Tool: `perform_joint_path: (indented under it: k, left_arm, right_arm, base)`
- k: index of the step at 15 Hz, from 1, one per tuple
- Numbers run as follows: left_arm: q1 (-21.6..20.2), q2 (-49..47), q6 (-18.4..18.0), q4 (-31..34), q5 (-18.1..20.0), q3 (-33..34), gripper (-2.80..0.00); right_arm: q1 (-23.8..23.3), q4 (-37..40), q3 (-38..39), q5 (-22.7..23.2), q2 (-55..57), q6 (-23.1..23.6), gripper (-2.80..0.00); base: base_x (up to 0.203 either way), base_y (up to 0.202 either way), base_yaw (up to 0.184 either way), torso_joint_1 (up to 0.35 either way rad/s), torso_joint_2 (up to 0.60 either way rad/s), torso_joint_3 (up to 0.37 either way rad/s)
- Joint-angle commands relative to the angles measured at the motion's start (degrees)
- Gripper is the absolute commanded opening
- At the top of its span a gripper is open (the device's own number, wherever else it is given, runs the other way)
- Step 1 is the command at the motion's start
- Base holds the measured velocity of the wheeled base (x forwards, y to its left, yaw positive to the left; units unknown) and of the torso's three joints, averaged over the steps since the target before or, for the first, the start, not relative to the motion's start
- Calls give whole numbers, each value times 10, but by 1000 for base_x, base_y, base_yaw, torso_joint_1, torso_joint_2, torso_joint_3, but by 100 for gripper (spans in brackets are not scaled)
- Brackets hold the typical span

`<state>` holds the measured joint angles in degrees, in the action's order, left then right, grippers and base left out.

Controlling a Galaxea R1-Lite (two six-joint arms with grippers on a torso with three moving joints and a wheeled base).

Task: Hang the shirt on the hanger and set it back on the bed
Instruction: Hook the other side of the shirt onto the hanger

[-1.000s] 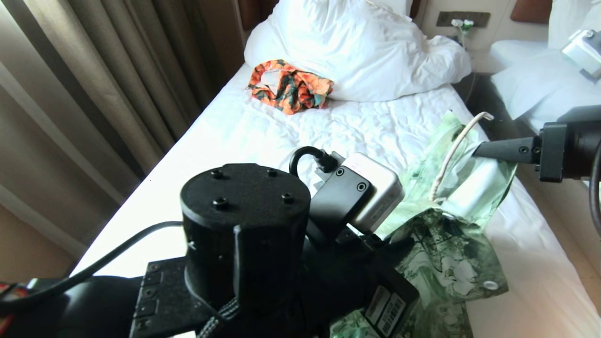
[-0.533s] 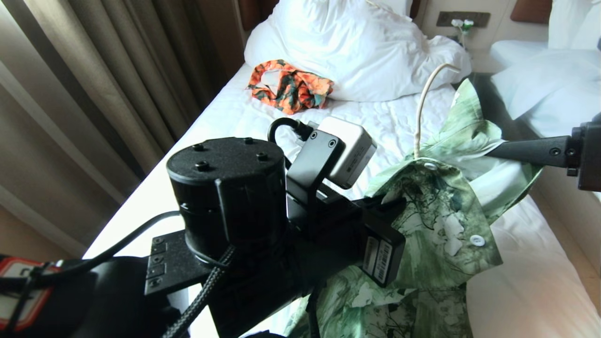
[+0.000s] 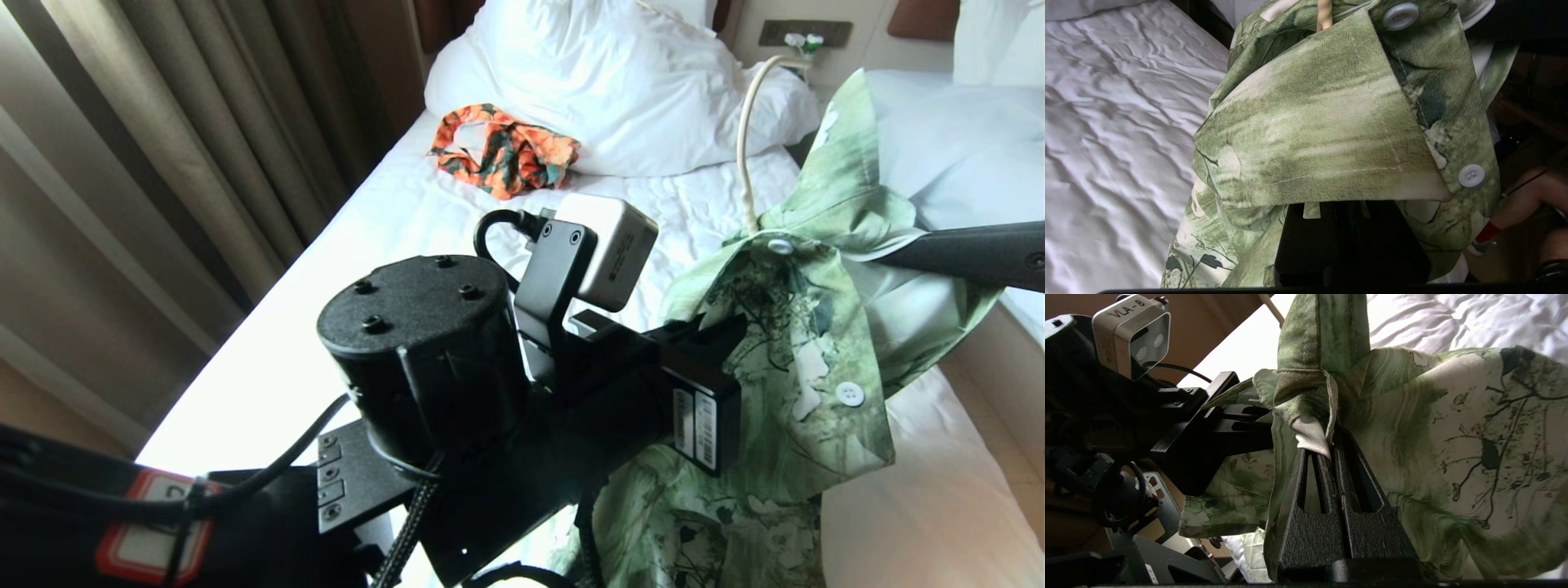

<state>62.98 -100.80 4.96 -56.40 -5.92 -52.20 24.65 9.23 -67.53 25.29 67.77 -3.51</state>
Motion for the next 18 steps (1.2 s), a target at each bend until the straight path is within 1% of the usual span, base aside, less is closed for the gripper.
perform_joint_path:
  k: [1, 5, 6, 7, 8, 9, 13, 14, 15, 18]
  left_arm:
    - [3, -15, 1, -24, -1, 2, -280]
    - [7, -13, 0, -36, -3, -3, -280]
    - [11, -13, 0, -37, -13, -8, -280]
    - [20, -13, 0, -36, -46, -31, -280]
    - [32, -13, -2, -36, -75, -48, -280]
    - [36, -10, -4, -36, -78, -50, -280]
    - [36, -6, -3, -36, -79, -50, -280]
    - [36, -2, -3, -36, -79, -50, -280]
    - [36, 1, -3, -36, -79, -48, -280]
    - [31, 20, 0, -36, -79, -47, -280]
  right_arm:
    - [8, 2, 7, 2, -16, 4, -280]
    - [8, 5, 35, 3, -41, 32, -280]
    - [9, 6, 40, 5, -46, 39, -280]
    - [13, 7, 45, 13, -59, 51, -280]
    - [22, 11, 47, 21, -67, 54, -280]
    - [28, 11, 47, 21, -72, 54, -280]
    - [29, 14, 50, 19, -78, 53, -280]
    - [29, 11, 52, 19, -80, 54, -201]
    - [29, 10, 51, 19, -80, 53, 0]
    - [27, 11, 46, 18, -82, 47, 0]
  base:
    - [0, 0, 0, 0, 0, 0]
    - [0, 0, 0, 0, 0, 0]
    - [0, 0, 0, 0, 0, 0]
    - [0, 0, 0, 0, 0, 0]
    - [0, 0, 0, 0, 0, 0]
    - [0, 0, 0, 0, 0, 0]
    - [0, 0, 0, 0, 0, 0]
    - [0, 0, 0, 0, 0, 0]
    - [0, 0, 0, 0, 0, 0]
    - [0, 0, 0, 0, 0, 0]
